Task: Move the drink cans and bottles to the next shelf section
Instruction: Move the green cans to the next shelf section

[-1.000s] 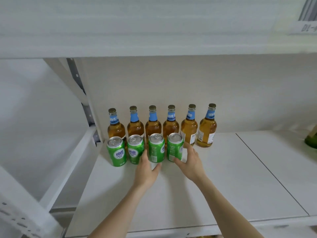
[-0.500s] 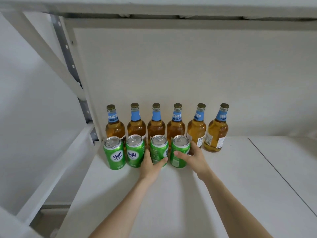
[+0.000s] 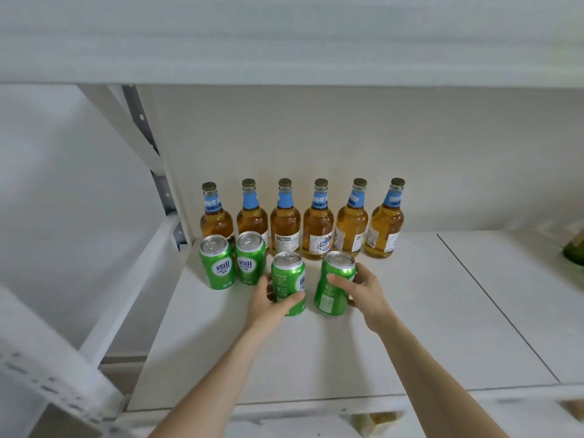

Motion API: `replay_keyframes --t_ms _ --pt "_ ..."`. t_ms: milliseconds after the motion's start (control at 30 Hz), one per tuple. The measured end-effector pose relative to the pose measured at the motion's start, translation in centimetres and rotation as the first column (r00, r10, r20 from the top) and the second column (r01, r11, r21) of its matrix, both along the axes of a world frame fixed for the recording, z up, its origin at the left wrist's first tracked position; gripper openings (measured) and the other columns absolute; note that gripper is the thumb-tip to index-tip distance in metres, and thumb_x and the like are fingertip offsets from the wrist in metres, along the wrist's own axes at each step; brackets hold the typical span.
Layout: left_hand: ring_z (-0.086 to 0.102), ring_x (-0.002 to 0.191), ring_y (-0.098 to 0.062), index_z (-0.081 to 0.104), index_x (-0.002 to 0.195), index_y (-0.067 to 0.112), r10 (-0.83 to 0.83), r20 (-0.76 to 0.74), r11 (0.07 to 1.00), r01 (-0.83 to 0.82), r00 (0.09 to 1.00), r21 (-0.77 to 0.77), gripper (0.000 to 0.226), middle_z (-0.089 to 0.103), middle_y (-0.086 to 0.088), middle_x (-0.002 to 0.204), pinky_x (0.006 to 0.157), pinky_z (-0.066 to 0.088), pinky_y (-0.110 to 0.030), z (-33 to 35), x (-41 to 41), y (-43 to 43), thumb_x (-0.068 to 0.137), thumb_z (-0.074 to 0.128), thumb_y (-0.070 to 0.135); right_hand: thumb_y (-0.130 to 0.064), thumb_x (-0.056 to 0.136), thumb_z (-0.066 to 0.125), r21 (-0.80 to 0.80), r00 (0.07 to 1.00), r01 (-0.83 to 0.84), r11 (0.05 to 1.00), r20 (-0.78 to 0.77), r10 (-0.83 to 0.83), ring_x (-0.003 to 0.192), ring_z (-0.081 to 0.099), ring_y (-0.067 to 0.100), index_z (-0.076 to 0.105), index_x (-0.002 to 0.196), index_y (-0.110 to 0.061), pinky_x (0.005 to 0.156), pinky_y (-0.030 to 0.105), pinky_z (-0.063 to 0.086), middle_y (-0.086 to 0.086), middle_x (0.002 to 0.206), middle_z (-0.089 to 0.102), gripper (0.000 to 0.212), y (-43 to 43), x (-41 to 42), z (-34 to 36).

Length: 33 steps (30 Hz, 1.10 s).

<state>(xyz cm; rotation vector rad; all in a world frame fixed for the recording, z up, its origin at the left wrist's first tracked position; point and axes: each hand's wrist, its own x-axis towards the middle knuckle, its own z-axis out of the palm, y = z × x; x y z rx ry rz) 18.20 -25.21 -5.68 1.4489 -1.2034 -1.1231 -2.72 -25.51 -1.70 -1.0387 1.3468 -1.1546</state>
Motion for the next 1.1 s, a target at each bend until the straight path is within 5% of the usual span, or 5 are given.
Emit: replay_keyframes --t_ms 233,400,600,967,1100 --pt "0.070 0.096 -0.010 0.061 0.106 0.029 -0.006 -0.126 0.997 0.016 0.992 0.077 0.050 0.074 0.006 0.105 0.082 0.055 -0.030 1.1 1.5 5.2 0.066 0.091 0.031 -0.029 0.079 0.081 0.083 0.998 0.046 0.996 0.042 -0.050 0.098 0.064 0.018 0.061 0.109 -0.027 0.070 0.035 0.053 0.001 0.109 0.067 0.037 5.2 0.8 1.1" --pt "0.072 0.094 -0.012 0.063 0.105 0.027 -0.037 -0.197 0.993 0.058 0.980 0.101 0.043 0.075 0.005 0.103 0.081 0.055 -0.031 2.6 2.4 8.7 0.070 0.088 0.033 -0.031 0.082 0.077 0.131 0.997 0.053 0.990 0.055 -0.061 0.105 0.063 0.025 0.058 0.118 -0.022 0.088 0.049 0.054 0.004 0.114 0.066 0.042 8.8 1.5 2.2" --pt "0.073 0.089 -0.007 0.066 0.107 0.026 -0.094 -0.240 0.989 0.119 0.966 0.090 0.041 0.077 0.007 0.098 0.074 0.051 -0.025 4.4 3.0 12.6 0.072 0.086 0.034 -0.036 0.084 0.074 0.154 0.997 0.049 0.987 0.058 -0.059 0.104 0.064 0.027 0.058 0.105 -0.022 0.089 0.049 0.053 0.006 0.110 0.066 0.030 12.8 1.8 3.3" --pt "0.070 0.099 -0.016 0.064 0.113 0.024 -0.191 -0.209 0.975 0.211 0.959 0.075 0.047 0.075 0.000 0.108 0.087 0.054 -0.034 6.1 0.6 15.7 0.072 0.086 0.033 -0.036 0.083 0.076 0.106 0.991 0.103 0.989 0.075 -0.112 0.097 0.065 0.022 0.060 0.105 -0.021 0.074 0.039 0.051 0.004 0.107 0.068 0.031 16.6 -0.6 5.2" --pt "0.070 0.100 -0.017 0.064 0.114 0.024 -0.209 -0.210 0.971 0.229 0.955 0.074 0.047 0.075 0.000 0.108 0.086 0.054 -0.034 6.4 -1.5 16.2 0.073 0.085 0.032 -0.034 0.083 0.076 0.097 0.989 0.123 0.988 0.069 -0.130 0.095 0.064 0.020 0.059 0.103 -0.022 0.081 0.043 0.049 0.004 0.107 0.068 0.029 17.3 -2.6 5.4"
